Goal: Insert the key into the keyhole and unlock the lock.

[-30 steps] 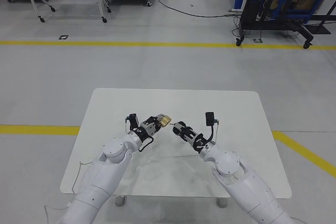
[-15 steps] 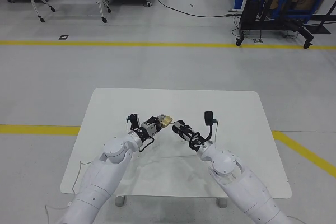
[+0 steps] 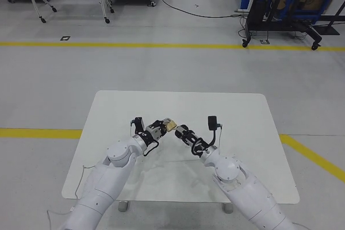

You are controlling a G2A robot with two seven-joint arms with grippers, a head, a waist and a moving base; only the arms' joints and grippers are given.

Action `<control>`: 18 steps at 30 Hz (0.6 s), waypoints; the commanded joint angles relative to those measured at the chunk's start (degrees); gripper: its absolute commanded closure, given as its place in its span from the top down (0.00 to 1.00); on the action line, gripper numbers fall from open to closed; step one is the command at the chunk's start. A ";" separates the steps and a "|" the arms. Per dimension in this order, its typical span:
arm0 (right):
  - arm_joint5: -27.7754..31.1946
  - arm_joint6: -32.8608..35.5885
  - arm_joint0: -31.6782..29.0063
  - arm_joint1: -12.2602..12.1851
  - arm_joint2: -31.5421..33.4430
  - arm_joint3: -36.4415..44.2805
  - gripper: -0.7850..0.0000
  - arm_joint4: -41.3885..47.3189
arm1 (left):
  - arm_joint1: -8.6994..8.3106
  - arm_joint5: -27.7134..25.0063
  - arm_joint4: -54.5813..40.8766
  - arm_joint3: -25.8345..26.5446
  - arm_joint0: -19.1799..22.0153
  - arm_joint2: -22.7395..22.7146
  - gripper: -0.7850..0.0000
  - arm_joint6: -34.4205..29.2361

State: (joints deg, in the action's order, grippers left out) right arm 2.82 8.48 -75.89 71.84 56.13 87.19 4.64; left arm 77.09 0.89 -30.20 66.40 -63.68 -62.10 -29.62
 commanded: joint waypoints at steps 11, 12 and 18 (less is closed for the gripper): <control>2.39 -8.31 -1.24 0.61 -0.01 0.66 0.00 -7.78 | 0.37 1.16 -4.23 -0.09 -0.55 -1.23 0.00 1.12; 2.98 -9.61 -1.40 0.65 -0.07 0.67 0.00 -9.35 | 0.39 1.51 -4.77 -0.13 -0.54 -1.36 0.00 0.96; 5.06 -13.35 -1.39 0.77 -0.74 -0.11 0.00 -19.27 | 0.29 6.11 -5.51 -0.58 -0.04 -1.28 0.00 -2.12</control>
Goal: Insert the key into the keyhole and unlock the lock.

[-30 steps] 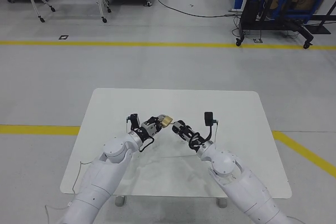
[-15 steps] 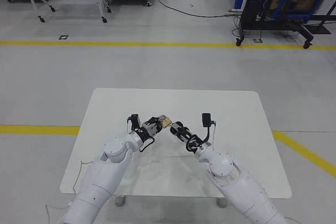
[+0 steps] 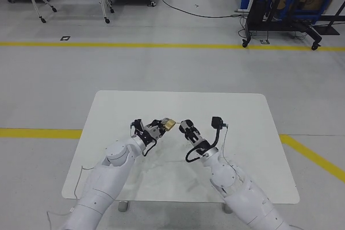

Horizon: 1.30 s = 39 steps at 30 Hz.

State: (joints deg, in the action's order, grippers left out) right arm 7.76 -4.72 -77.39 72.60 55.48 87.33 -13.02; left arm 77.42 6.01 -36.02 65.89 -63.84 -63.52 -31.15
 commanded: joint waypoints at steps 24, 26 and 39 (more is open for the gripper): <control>2.55 1.57 0.47 1.14 0.86 -4.23 0.00 -5.35 | -0.16 3.09 0.85 -0.13 0.66 -0.24 0.00 -1.77; 3.53 0.99 0.04 1.17 1.84 -3.83 0.00 -3.59 | -0.16 3.33 1.04 -0.17 0.71 -0.16 0.00 -1.86; 3.70 -0.07 -0.63 1.49 0.84 -3.44 0.00 -13.26 | -0.07 4.25 1.73 -0.82 1.06 0.48 0.00 -2.51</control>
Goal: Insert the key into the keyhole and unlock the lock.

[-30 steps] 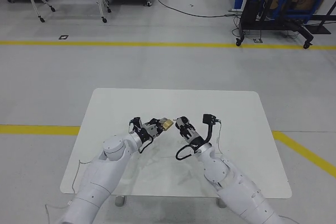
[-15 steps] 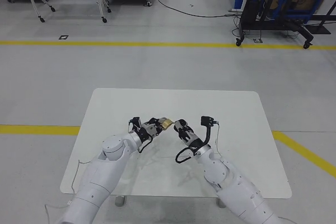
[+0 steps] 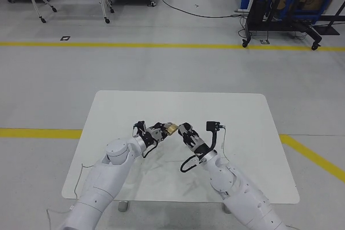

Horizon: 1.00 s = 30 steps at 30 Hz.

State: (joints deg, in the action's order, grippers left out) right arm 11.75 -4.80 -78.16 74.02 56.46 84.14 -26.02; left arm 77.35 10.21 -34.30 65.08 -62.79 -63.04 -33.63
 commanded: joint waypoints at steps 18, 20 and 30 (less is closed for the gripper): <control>-2.61 2.16 0.11 1.01 -0.93 -1.65 0.00 -2.31 | 0.02 0.05 -0.31 0.20 -0.10 -0.46 0.00 0.70; -2.32 2.68 -0.32 0.99 -0.72 -1.29 0.00 -2.12 | 0.02 0.01 -0.34 0.30 -0.19 -0.53 0.00 0.85; 0.72 19.33 -3.01 0.53 4.58 1.82 0.00 22.97 | -0.19 -3.56 2.45 1.62 -0.66 -0.99 0.00 2.21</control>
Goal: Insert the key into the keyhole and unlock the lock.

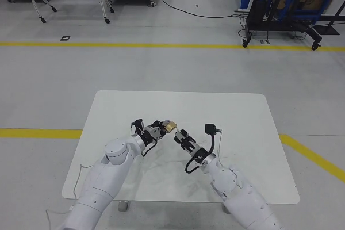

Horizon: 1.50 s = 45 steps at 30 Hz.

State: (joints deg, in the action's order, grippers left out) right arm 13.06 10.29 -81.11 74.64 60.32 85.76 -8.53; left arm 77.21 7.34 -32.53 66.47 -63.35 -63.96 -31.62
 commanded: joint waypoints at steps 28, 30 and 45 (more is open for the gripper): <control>-10.13 21.35 0.85 -1.71 6.01 2.60 0.00 18.22 | -0.83 -3.91 5.75 2.94 -1.76 -0.30 0.00 -3.63; -10.32 21.38 0.85 -1.77 6.14 2.70 0.00 18.16 | -0.85 -3.98 5.94 2.91 -1.73 -0.28 0.00 -3.57; -12.43 22.73 2.24 -2.00 5.81 2.33 0.00 17.72 | -1.19 -5.47 11.18 2.87 -0.98 0.23 0.00 -3.57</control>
State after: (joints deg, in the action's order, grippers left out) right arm 0.86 32.94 -78.96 72.66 66.15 88.12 9.29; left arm 76.05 2.04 -21.49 69.33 -64.34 -63.70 -35.06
